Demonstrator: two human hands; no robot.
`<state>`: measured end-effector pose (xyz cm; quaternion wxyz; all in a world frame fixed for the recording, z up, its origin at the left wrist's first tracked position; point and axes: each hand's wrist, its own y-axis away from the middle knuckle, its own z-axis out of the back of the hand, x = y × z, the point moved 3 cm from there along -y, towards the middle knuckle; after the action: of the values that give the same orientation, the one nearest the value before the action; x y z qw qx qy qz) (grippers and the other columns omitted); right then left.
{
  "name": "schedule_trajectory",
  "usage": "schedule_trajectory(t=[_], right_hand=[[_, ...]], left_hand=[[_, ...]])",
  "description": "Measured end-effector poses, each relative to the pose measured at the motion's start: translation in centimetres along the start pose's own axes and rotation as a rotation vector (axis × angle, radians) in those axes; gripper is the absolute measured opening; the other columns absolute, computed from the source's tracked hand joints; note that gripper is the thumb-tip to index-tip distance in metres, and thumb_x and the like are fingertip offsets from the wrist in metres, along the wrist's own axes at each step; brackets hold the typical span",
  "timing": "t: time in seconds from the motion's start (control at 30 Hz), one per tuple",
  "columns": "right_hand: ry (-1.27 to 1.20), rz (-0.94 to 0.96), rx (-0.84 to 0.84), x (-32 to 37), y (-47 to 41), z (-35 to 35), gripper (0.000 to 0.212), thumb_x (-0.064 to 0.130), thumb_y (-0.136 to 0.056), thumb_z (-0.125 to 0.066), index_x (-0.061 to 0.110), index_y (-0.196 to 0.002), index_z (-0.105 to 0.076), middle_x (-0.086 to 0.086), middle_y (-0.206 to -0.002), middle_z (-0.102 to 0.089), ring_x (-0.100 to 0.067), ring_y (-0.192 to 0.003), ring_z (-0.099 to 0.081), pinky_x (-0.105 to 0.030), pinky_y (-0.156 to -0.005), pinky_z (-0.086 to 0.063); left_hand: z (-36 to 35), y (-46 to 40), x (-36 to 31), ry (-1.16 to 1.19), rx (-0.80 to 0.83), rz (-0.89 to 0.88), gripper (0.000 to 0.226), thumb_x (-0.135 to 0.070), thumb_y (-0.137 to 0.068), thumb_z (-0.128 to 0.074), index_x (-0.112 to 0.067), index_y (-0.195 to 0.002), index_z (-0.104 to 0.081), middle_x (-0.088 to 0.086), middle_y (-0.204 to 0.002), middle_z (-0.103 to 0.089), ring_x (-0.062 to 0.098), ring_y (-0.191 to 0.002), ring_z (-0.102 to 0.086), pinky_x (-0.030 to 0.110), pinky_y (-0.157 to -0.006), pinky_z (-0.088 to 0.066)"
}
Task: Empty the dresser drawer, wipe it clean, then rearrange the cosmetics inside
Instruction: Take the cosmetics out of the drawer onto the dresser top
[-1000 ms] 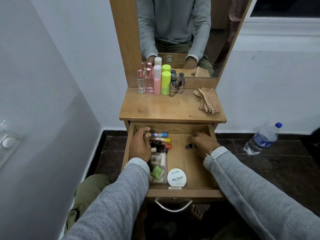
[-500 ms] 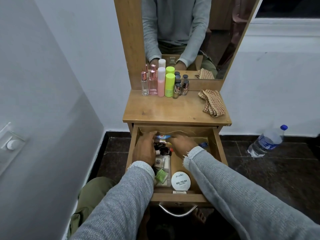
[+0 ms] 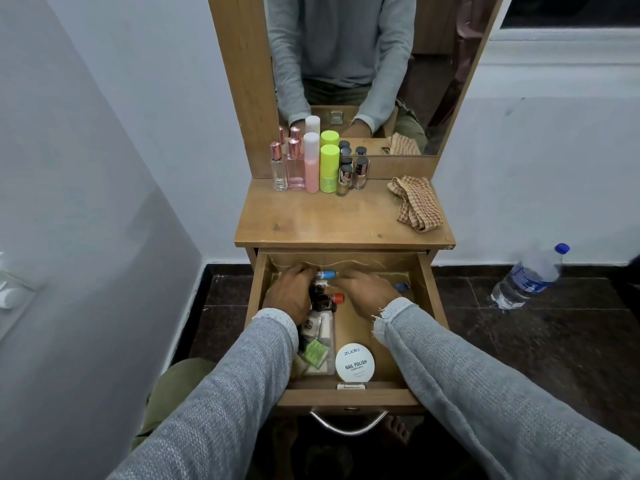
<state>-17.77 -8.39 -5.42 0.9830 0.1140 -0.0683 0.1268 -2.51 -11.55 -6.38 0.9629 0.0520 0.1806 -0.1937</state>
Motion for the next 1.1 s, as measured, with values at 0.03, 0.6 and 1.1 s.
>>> schedule_trajectory(t=[0.03,0.6,1.1], right_hand=[[0.030,0.020,0.015,0.3,-0.1,0.0,0.057,-0.004,-0.089,-0.051,0.028,-0.136,-0.048,-0.001,-0.142,-0.044,-0.029,-0.124,-0.049,-0.045,-0.092,-0.048],[0.000,-0.142,-0.057,-0.9,0.8,-0.3,0.030,0.020,-0.093,-0.048,0.015,-0.123,-0.052,-0.008,-0.121,-0.058,-0.031,-0.106,-0.060,-0.041,-0.084,-0.049],[-0.029,-0.197,-0.111,-1.7,1.7,-0.3,0.027,0.019,-0.093,-0.050,0.016,-0.119,-0.057,-0.007,-0.118,-0.060,-0.029,-0.106,-0.058,-0.039,-0.086,-0.049]], left_hand=[[0.0,0.0,0.0,-0.004,0.014,0.016,0.048,0.004,-0.081,-0.061,-0.015,-0.125,-0.057,0.002,-0.130,-0.054,0.025,-0.114,-0.057,0.043,-0.096,-0.050],[0.9,-2.0,-1.7,-0.244,0.107,0.105,0.029,-0.006,-0.089,-0.061,-0.020,-0.114,-0.064,0.009,-0.107,-0.069,0.028,-0.097,-0.066,0.039,-0.087,-0.053],[0.6,-1.6,-1.0,-0.167,0.141,0.113,0.020,-0.014,-0.094,-0.057,-0.021,-0.111,-0.064,0.006,-0.100,-0.070,0.025,-0.089,-0.067,0.041,-0.084,-0.055]])
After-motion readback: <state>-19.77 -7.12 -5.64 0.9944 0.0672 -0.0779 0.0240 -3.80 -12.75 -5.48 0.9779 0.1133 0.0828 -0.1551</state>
